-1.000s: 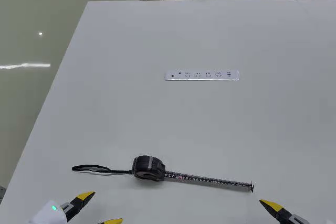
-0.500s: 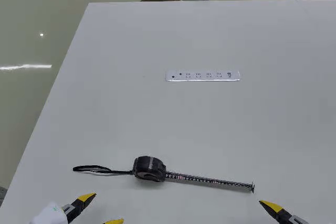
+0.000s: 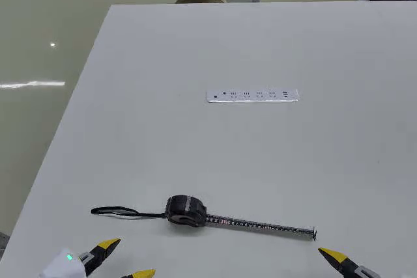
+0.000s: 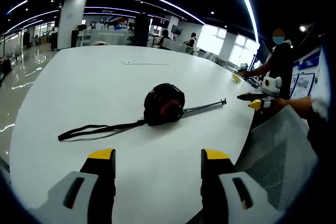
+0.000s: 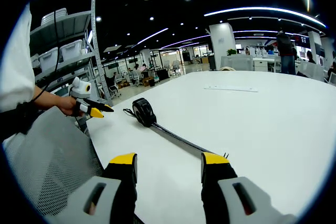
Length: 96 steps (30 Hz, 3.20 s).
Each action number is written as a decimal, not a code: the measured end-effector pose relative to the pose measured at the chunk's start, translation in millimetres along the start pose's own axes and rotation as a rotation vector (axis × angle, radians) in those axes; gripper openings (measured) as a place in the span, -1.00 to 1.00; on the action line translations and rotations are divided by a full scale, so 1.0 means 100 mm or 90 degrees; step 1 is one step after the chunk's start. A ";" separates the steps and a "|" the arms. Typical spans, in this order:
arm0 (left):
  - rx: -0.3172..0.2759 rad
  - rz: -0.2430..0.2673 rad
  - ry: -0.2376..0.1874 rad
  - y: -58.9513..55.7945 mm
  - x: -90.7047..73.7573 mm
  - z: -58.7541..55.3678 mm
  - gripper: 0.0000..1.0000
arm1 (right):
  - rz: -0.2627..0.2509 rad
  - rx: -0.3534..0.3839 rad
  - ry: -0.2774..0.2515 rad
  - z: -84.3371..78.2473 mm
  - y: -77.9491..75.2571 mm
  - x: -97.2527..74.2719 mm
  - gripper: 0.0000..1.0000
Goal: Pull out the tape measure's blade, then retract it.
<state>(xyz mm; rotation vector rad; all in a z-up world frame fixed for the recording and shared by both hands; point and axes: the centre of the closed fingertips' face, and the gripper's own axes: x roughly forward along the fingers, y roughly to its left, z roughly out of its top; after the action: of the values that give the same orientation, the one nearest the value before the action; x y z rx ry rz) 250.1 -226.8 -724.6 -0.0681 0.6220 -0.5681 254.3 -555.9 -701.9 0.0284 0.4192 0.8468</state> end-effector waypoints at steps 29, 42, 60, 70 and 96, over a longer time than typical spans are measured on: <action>0.024 -0.002 0.035 -0.14 0.22 0.09 0.31 | 0.012 -0.022 0.003 0.06 -0.01 0.13 -0.01; 0.026 0.010 0.040 -0.12 0.22 0.12 0.32 | 0.013 -0.020 0.000 0.07 -0.03 0.14 -0.01; 0.008 0.025 0.030 -0.12 0.34 0.28 0.35 | 0.011 -0.021 -0.001 0.09 -0.08 0.14 0.00; -0.019 0.033 0.019 -0.12 0.41 0.35 0.40 | 0.013 -0.020 0.001 0.08 -0.12 0.15 0.00; -0.063 0.075 0.032 -0.15 0.62 0.38 0.51 | 0.010 -0.016 0.012 0.03 -0.25 0.14 -0.02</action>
<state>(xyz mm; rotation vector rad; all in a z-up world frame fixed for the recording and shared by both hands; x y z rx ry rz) 305.4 -276.1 -723.4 -0.1104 0.6981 -0.4256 281.3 -562.0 -709.0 0.0003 0.4264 0.8688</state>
